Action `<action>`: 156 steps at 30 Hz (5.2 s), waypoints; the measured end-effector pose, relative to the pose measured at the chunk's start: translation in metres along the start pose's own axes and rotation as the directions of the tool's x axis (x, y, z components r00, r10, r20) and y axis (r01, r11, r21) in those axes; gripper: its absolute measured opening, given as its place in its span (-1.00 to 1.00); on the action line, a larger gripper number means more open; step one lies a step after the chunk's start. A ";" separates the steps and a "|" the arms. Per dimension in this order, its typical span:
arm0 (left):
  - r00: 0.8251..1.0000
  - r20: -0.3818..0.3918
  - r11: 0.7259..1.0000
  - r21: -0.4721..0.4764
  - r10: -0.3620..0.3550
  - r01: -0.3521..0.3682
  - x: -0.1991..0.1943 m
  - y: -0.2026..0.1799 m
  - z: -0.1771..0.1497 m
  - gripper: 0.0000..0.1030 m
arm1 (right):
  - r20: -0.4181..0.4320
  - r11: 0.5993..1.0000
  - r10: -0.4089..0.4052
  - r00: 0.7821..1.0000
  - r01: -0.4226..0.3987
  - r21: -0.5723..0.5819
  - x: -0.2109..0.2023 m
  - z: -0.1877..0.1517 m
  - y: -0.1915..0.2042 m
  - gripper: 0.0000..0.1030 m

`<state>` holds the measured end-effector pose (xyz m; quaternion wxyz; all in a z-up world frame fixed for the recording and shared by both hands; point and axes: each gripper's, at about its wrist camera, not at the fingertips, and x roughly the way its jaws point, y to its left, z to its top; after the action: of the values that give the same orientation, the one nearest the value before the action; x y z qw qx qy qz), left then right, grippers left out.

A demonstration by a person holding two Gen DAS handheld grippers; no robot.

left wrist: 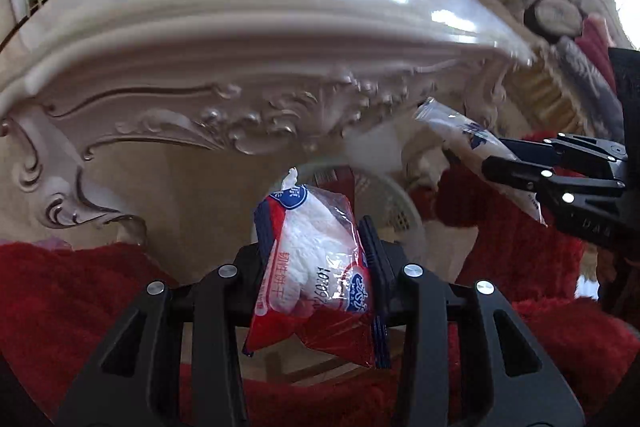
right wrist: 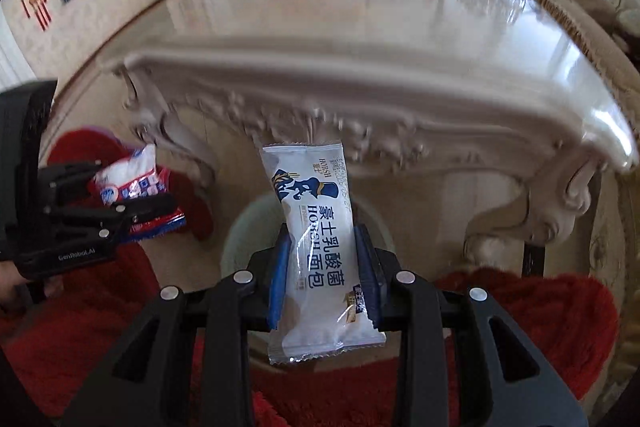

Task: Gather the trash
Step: 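Carry the tissue pack and bread bag to the wastebasket and release both, then grasp the purple snack bag with the left gripper while the right grasps the red toothpaste box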

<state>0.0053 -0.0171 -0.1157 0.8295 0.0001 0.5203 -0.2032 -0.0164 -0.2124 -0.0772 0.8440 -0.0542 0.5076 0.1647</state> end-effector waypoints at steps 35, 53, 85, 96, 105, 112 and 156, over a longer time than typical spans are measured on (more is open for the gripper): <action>0.951 -0.267 0.985 0.123 0.152 -0.123 0.091 -0.010 -0.006 0.60 | -0.212 0.999 -0.045 0.976 0.038 -0.036 0.085 -0.019 -0.004 0.44; 0.996 0.067 0.996 -0.078 0.055 -0.049 0.006 0.019 -0.002 0.82 | -0.093 0.998 -0.030 0.995 0.025 -0.054 0.047 -0.011 0.003 0.44; 0.911 0.335 0.949 -0.277 0.240 -0.148 -0.015 0.194 0.346 0.82 | 0.298 0.972 -0.185 0.937 0.129 0.196 0.086 0.345 -0.024 0.86; 0.939 0.220 0.960 -0.150 0.266 -0.237 0.065 0.200 0.448 0.82 | 0.210 0.980 -0.189 0.959 0.169 0.107 0.137 0.392 -0.015 0.85; 0.949 0.203 0.970 -0.056 0.241 -0.235 0.098 0.183 0.470 0.82 | 0.178 0.977 -0.182 0.967 0.156 0.147 0.137 0.384 -0.075 0.85; 0.935 0.165 0.949 -0.043 0.314 -0.311 0.130 0.172 0.487 0.82 | 0.165 0.999 -0.028 0.986 0.021 0.043 0.139 0.386 -0.086 0.85; 0.915 0.147 0.921 -0.167 0.376 -0.352 0.127 0.198 0.483 0.01 | 0.163 0.999 -0.014 0.986 0.022 -0.045 0.152 0.380 -0.070 -0.08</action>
<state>0.5371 0.0199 -0.0456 0.8936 0.0220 0.4482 -0.0080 0.3909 -0.1461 -0.0340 0.8826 -0.0646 0.4325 0.1728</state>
